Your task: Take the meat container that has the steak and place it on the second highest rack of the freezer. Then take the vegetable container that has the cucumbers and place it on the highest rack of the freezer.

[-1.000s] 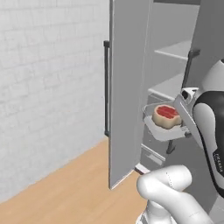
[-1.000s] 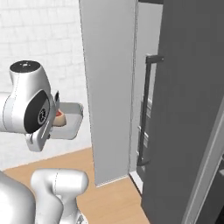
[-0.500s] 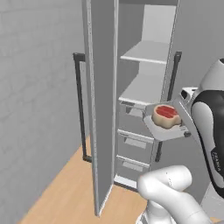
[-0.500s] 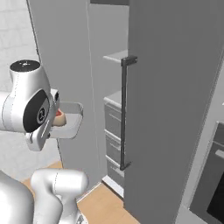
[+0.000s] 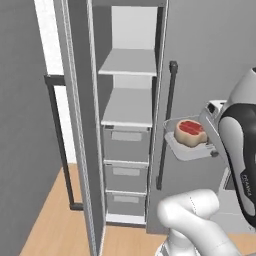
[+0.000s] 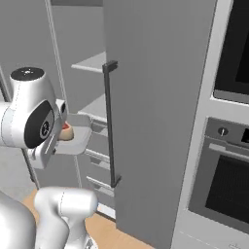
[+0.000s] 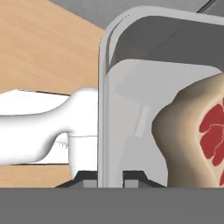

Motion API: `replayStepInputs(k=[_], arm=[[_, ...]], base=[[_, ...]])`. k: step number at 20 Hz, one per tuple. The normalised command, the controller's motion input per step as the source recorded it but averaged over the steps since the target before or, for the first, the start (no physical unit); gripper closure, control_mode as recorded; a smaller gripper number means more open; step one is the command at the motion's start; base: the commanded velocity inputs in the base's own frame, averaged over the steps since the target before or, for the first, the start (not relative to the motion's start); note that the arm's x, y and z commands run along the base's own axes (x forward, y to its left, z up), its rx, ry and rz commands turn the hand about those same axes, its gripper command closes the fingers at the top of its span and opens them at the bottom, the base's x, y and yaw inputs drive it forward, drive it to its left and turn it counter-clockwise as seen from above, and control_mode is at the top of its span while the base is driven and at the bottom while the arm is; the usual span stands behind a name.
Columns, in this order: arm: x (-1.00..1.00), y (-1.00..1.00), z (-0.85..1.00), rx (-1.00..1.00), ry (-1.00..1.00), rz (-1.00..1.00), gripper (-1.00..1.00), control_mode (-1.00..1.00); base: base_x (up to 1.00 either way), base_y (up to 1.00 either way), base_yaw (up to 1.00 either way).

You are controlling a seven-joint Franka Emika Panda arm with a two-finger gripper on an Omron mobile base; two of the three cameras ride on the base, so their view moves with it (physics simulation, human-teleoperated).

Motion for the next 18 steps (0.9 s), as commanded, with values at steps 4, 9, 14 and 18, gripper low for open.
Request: replayStepInputs(k=[4,9,14,18], arm=[[0.00,0.00,0.00,0.00,0.00,0.00,1.00,1.00],[0.00,0.00,0.00,0.00,0.00,0.00,1.00,1.00],[0.00,0.00,0.00,0.00,0.00,0.00,1.00,1.00],[0.00,0.00,0.00,0.00,0.00,0.00,1.00,1.00]], base=[[0.52,0.27,-0.34],[0.59,0.19,-0.18],[0.34,0.22,-0.12],[0.01,0.32,-0.19]])
